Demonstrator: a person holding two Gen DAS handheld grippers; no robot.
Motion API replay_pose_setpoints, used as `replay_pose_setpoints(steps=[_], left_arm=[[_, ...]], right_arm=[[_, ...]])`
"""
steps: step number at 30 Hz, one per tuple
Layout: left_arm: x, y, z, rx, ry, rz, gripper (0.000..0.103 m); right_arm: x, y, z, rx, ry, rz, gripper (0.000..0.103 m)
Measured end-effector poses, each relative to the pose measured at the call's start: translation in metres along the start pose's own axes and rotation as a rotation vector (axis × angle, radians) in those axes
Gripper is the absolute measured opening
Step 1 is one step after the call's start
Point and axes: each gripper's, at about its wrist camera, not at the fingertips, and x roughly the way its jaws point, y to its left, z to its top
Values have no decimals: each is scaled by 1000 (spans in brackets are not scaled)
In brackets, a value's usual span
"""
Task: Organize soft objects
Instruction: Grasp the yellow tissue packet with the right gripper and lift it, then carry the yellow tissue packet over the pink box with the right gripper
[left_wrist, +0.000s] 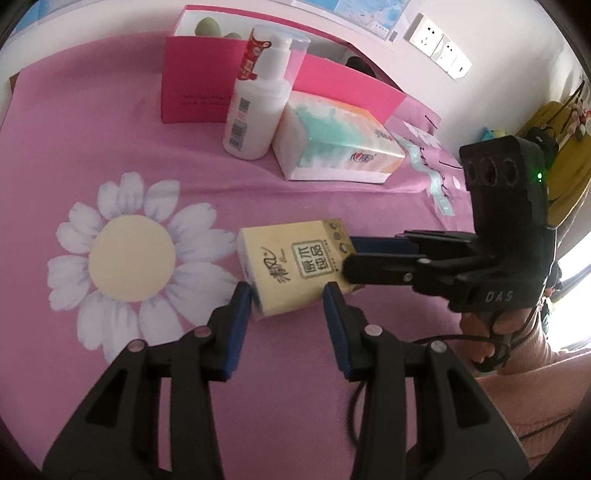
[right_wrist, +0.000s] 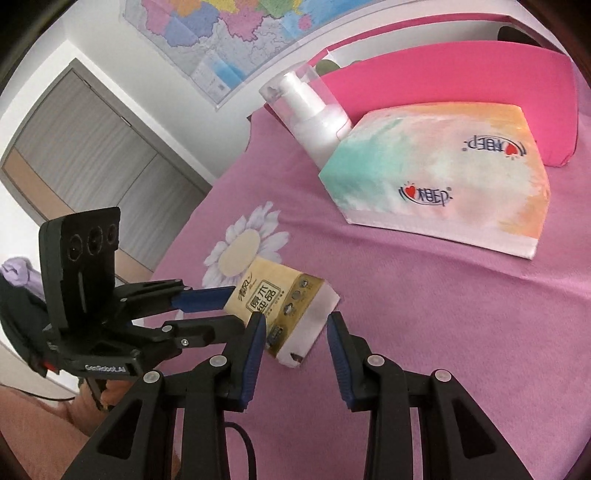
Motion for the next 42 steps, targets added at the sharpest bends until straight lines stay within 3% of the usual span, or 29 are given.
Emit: replay_pose_setpoints(steps=[18,42], left_arm=[[-1,-34,6,71,-35,59,41],[-10,-68,21,133,-92,63,41]], right_arm=[[-19,5,0,-47,-47,-66,30],[-62,8,3,-78,-132,-115,30]])
